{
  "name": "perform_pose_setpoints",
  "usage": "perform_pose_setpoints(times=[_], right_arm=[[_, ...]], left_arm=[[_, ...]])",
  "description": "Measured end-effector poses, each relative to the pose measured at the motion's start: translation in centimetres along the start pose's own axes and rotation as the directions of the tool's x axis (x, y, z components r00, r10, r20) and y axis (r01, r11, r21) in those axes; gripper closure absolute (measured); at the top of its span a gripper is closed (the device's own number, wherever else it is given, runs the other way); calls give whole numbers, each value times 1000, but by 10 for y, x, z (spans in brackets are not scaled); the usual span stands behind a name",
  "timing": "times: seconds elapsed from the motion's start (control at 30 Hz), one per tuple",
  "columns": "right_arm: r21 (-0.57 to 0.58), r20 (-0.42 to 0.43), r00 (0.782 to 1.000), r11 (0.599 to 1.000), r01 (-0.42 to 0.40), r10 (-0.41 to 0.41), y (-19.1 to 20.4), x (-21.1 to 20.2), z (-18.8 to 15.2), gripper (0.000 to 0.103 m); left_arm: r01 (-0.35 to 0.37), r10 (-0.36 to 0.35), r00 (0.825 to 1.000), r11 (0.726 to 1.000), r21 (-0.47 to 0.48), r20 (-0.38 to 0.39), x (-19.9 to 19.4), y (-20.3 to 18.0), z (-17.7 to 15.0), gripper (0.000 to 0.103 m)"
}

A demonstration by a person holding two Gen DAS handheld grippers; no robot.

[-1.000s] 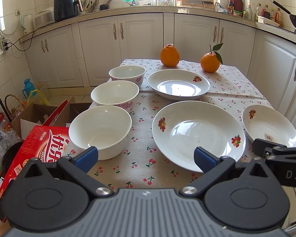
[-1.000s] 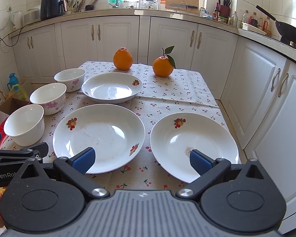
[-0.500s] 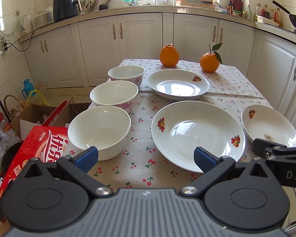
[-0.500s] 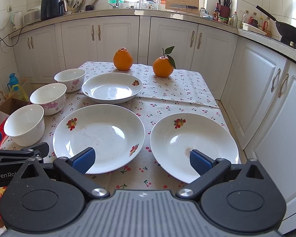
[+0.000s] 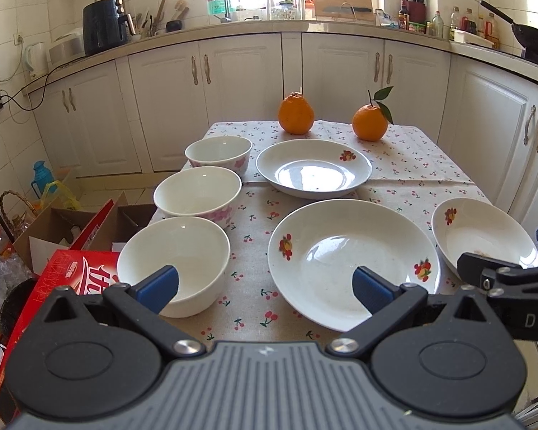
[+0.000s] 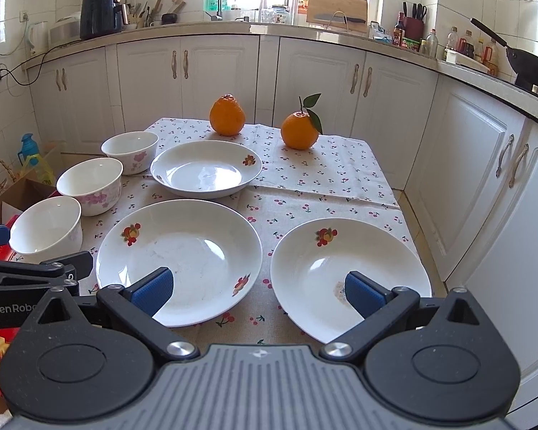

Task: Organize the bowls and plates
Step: 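Move the left tool toward the rim of the stained white plate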

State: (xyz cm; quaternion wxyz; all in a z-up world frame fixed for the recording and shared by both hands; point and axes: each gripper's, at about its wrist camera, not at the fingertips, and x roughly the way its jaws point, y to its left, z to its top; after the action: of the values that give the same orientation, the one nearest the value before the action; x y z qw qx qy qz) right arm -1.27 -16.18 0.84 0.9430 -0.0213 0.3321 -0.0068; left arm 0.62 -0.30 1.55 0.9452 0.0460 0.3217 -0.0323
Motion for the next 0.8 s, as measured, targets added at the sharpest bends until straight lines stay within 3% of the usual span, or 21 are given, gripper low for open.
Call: perform_pose_setpoints(times=[0.23, 0.53, 0.8], right_arm=[[-10, 7, 1000, 1000, -18, 18, -12, 3, 6, 0], [8, 54, 997, 999, -50, 50, -51, 0, 0, 0], [-26, 3, 1000, 1000, -16, 16, -78, 9, -18, 0]], left_arm=[[12, -12, 1000, 1000, 21, 26, 4, -3, 10, 1], [80, -81, 996, 996, 40, 36, 13, -9, 18, 1], [124, -127, 992, 987, 104, 23, 20, -19, 22, 1]])
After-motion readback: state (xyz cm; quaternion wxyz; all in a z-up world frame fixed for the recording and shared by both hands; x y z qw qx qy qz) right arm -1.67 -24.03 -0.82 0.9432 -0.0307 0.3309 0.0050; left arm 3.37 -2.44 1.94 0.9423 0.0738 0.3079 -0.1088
